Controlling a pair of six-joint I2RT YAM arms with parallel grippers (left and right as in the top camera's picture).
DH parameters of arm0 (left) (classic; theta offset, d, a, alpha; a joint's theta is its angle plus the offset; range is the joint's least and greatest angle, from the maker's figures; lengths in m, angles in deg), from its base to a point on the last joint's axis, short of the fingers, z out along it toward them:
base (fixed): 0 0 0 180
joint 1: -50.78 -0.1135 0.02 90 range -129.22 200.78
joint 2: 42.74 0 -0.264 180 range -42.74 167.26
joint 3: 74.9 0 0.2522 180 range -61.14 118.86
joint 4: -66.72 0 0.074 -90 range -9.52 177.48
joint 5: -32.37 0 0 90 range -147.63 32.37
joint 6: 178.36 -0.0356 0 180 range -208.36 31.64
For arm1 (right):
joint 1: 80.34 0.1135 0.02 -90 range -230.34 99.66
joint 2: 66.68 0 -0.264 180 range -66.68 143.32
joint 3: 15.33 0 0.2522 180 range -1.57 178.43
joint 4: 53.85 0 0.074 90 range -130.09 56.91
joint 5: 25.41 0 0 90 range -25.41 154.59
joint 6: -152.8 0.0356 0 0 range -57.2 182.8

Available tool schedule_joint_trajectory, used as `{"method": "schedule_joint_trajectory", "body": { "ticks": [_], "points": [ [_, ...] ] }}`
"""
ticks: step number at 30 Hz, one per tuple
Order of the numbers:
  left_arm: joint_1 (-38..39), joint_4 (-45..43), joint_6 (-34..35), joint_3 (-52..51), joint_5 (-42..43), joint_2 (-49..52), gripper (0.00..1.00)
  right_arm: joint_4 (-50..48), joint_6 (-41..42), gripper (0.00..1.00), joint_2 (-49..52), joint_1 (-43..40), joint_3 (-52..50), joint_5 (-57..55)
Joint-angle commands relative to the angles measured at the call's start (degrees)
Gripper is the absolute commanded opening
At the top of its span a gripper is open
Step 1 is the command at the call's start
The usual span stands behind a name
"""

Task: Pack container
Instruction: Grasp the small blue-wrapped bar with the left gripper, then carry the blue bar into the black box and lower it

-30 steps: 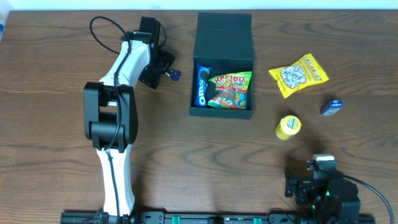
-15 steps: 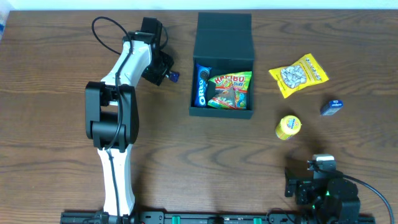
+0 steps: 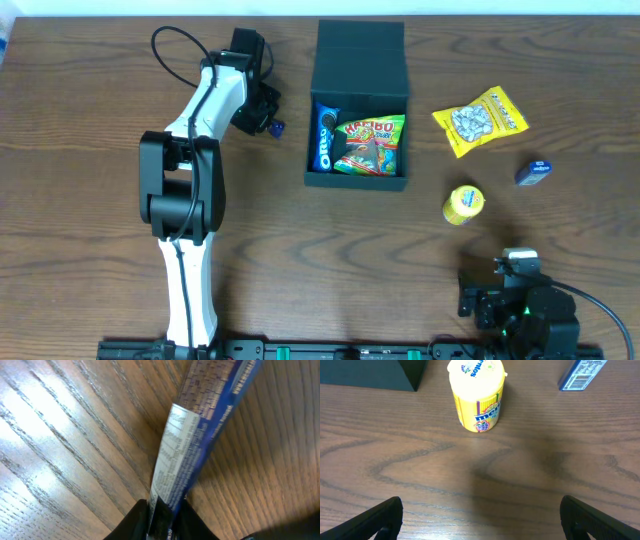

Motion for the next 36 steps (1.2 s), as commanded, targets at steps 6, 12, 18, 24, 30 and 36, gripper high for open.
{"method": "schedule_joint_trajectory", "body": {
  "ticks": [6, 12, 18, 24, 30, 36],
  "points": [
    [0.57, 0.83, -0.07, 1.42, -0.44, 0.15, 0.15, 0.46, -0.68, 0.99, -0.28, -0.48, -0.15, 0.04],
    [0.9, 0.85, -1.22, 1.42, -0.81, -1.99, 0.06, 0.46, -0.68, 0.99, -0.28, -0.48, -0.15, 0.07],
    [1.77, 1.84, -2.43, 1.44, -3.61, -4.28, 0.06, 0.46, -0.68, 0.99, -0.28, -0.48, -0.15, 0.04],
    [2.91, 3.39, -3.39, 1.44, -5.7, -7.87, 0.06, 0.46, -0.68, 0.99, -0.28, -0.48, -0.15, 0.07],
    [6.23, 5.73, -3.89, 1.44, -8.66, -13.97, 0.06, 0.46, -0.68, 0.99, -0.28, -0.48, -0.15, 0.07],
    [12.7, 5.46, 0.5, 1.42, -8.09, -19.98, 0.06, 0.46, -0.68, 0.99, -0.31, -0.48, -0.15, 0.07]
  ]
}}
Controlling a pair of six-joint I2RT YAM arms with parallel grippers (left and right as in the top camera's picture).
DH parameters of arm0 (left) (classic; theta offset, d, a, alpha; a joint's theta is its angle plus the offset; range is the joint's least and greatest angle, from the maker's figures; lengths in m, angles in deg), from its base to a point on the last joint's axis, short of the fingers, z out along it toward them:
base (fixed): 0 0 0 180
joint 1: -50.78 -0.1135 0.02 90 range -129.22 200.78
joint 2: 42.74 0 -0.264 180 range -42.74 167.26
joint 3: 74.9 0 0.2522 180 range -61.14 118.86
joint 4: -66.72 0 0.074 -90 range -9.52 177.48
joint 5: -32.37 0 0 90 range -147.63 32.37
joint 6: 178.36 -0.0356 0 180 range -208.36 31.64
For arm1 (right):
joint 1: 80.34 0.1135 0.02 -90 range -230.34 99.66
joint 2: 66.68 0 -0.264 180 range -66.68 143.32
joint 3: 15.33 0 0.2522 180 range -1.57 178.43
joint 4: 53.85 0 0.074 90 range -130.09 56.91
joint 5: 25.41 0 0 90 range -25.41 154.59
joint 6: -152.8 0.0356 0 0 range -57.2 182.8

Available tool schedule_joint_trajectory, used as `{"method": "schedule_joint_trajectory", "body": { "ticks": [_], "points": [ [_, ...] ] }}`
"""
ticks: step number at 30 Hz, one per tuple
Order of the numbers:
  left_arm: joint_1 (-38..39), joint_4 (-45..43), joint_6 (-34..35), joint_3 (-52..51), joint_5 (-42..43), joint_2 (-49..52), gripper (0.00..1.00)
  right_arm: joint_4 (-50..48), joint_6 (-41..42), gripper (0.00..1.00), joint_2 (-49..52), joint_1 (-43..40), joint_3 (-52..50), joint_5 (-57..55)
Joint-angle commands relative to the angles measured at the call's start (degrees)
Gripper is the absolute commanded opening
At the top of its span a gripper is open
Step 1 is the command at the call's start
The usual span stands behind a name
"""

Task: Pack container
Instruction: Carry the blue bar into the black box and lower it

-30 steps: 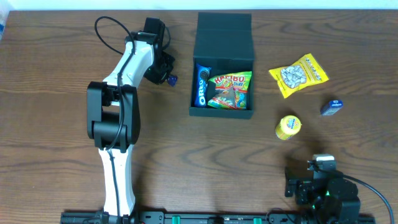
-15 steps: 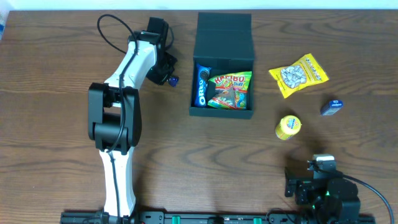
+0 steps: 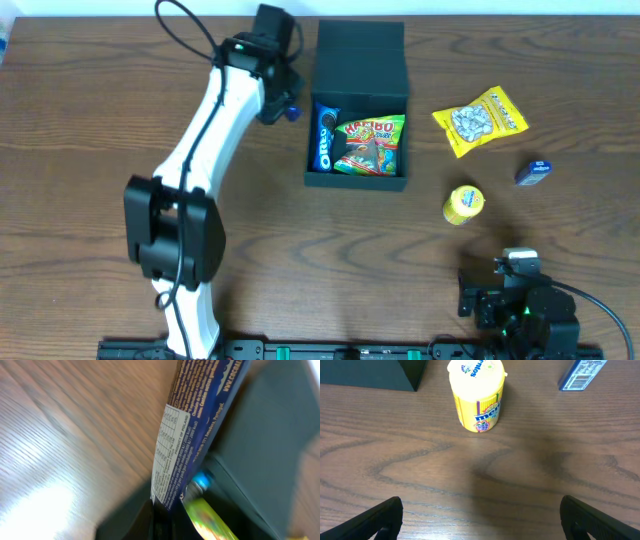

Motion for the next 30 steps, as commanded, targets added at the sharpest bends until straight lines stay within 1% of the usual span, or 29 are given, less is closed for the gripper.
{"method": "schedule_joint_trajectory", "body": {
  "ticks": [1, 5, 8, 14, 21, 23, 30],
  "points": [
    [3.76, 0.02, 3.93, 1.42, -0.79, -3.37, 0.06, 0.46, -0.66, 0.99, -0.28, -0.48, -0.15, 0.04],
    [8.28, -1.9, 8.83, 1.42, 4.57, -4.09, 0.06, 0.46, -0.66, 0.99, -0.28, -0.48, -0.15, 0.07],
    [11.78, -5.25, 14.82, 1.4, 8.41, -3.87, 0.06, 0.46, -0.66, 0.99, -0.28, -0.48, -0.15, 0.07],
    [16.98, -12.31, 28.26, 1.4, 7.82, -2.73, 0.06, 0.46, -0.66, 0.99, -0.28, -0.48, -0.15, 0.07],
    [18.12, -19.67, 43.08, 1.4, 8.59, 2.93, 0.06, 0.46, -0.66, 0.99, -0.28, -0.48, -0.15, 0.04],
    [17.97, -21.14, 45.07, 1.4, 8.55, 4.79, 0.06, 0.46, -0.66, 0.99, -0.28, -0.48, -0.15, 0.07],
    [16.57, -23.41, 47.19, 1.4, 8.52, 9.42, 0.06, 0.46, -0.66, 0.99, -0.28, -0.48, -0.15, 0.04]
  ]
}}
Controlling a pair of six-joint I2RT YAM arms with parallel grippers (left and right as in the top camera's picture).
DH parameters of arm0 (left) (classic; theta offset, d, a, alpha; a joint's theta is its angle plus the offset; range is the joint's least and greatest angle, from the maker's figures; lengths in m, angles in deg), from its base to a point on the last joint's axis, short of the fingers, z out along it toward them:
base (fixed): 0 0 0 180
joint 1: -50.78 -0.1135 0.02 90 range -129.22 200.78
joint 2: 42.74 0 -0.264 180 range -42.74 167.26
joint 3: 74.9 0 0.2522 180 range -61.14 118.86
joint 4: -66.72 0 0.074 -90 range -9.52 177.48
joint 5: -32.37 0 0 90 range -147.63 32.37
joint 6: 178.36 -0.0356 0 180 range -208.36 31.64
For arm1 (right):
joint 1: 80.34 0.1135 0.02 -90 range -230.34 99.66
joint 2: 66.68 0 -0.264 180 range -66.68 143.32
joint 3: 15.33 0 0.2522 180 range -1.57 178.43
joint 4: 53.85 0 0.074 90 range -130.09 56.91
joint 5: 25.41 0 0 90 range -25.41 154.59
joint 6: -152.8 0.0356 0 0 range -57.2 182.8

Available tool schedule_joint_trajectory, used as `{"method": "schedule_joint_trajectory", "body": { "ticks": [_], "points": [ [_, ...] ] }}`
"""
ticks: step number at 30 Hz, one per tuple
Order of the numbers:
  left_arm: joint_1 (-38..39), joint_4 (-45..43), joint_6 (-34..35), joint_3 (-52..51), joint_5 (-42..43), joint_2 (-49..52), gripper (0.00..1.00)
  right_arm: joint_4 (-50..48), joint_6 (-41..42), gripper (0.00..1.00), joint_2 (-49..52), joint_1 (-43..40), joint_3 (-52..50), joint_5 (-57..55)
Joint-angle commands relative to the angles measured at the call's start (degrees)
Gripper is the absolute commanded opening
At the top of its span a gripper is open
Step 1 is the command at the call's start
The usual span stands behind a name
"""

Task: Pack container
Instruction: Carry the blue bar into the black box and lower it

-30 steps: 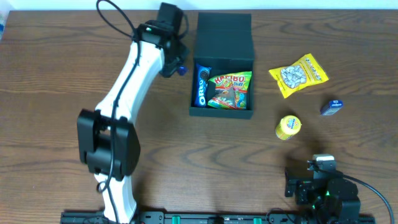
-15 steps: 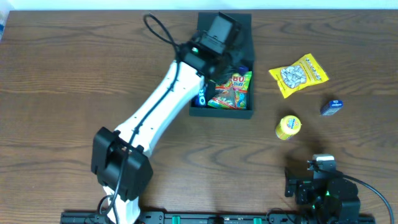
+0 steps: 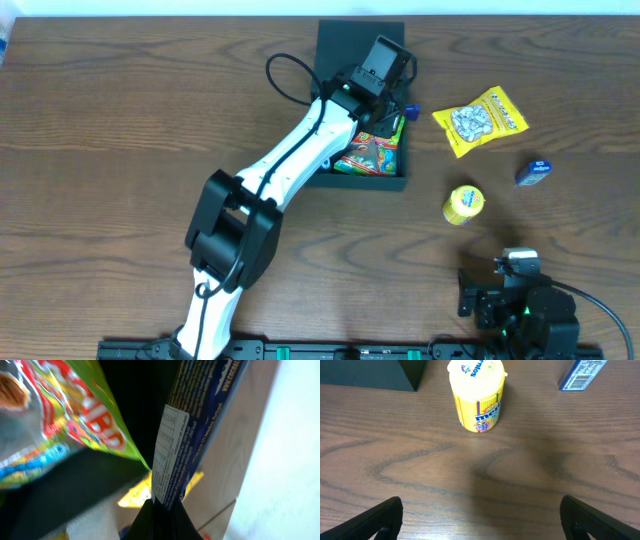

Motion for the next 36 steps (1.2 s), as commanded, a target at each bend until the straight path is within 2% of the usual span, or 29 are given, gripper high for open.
{"method": "schedule_joint_trajectory", "body": {
  "ticks": [1, 9, 15, 36],
  "points": [
    [-1.27, -0.28, 3.37, 0.94, 0.0, 1.03, 0.06, 0.46, -0.66, 0.99, -0.28, -0.48, -0.15, 0.07],
    [-2.89, 2.43, 4.13, 0.94, -0.42, 1.14, 0.06, 0.46, -0.66, 0.99, -0.28, -0.48, -0.15, 0.04],
    [-3.34, 6.84, 7.54, 0.94, -0.17, 1.14, 0.06, 0.46, -0.66, 0.99, -0.28, -0.48, -0.15, 0.07],
    [-4.52, 7.87, 9.33, 0.92, -6.08, 2.82, 0.06, 0.46, -0.66, 0.99, -0.31, -0.48, -0.15, 0.07]
  ]
}}
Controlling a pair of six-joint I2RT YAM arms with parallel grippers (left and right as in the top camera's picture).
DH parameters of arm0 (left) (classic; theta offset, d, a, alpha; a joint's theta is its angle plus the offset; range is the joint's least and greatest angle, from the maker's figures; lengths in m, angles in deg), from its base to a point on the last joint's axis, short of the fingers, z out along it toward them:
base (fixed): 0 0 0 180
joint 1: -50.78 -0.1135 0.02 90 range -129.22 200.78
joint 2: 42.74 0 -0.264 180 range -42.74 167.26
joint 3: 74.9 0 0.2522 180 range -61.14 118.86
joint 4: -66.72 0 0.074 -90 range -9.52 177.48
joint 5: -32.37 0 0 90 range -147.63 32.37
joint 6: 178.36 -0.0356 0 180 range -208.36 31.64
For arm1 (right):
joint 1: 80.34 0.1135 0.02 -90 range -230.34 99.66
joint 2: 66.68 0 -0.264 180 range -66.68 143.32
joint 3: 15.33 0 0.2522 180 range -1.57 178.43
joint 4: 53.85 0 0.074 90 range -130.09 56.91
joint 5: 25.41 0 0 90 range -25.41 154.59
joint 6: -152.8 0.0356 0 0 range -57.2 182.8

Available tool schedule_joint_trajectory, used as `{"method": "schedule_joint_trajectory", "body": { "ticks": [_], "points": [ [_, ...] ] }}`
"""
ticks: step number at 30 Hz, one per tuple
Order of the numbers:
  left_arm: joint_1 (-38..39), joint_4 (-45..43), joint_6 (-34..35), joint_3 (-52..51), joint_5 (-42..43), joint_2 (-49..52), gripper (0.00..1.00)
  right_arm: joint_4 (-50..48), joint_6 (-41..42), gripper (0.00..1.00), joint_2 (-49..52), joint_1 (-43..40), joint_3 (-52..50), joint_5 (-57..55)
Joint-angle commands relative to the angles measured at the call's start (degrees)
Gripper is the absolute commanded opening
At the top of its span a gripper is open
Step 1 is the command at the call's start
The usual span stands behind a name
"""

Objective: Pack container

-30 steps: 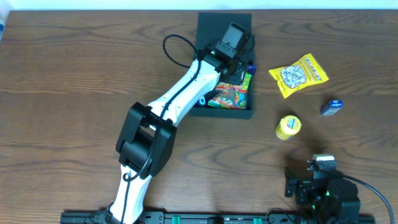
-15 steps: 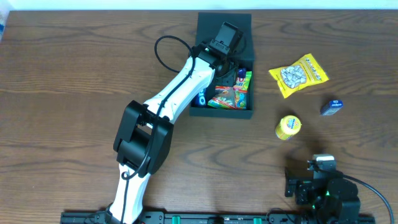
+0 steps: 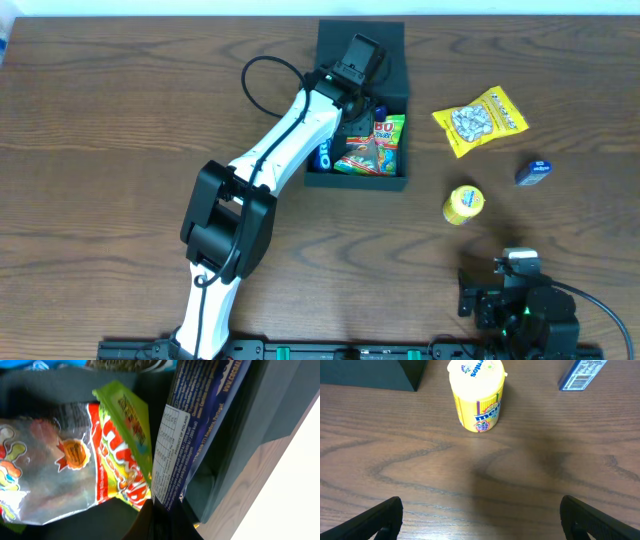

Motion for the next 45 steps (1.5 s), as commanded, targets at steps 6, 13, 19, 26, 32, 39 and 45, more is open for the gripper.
{"method": "schedule_joint_trajectory", "body": {
  "ticks": [6, 13, 19, 26, 32, 39, 45],
  "points": [
    [-0.37, -1.64, 0.26, 0.94, -0.66, 3.65, 0.06, 0.46, -0.68, 0.99, -0.31, -0.48, -0.15, 0.04],
    [-0.37, -2.01, 0.26, 0.94, -0.7, 4.7, 0.06, 0.46, -0.68, 0.99, -0.31, -0.48, -0.15, 0.04],
    [-0.37, -3.3, -0.96, 0.94, -0.7, 4.7, 0.32, 0.46, -0.68, 0.99, -0.31, -0.48, -0.15, 0.02],
    [-0.09, -4.96, -3.48, 0.94, -0.17, 4.35, 0.43, 0.46, -0.68, 0.99, -0.28, -0.48, -0.15, 0.04],
    [0.46, -4.98, -6.64, 0.94, -1.62, 1.27, 0.51, 0.46, -0.68, 0.99, -0.31, -0.48, -0.15, 0.02],
    [1.97, 0.07, -11.85, 0.94, -8.61, -8.02, 0.64, 0.46, -0.68, 0.99, -0.31, -0.48, -0.15, 0.04],
    [3.32, 10.14, -19.45, 0.94, -16.37, -16.15, 0.82, 0.46, -0.68, 0.99, -0.31, -0.48, -0.15, 0.04]
  ]
}}
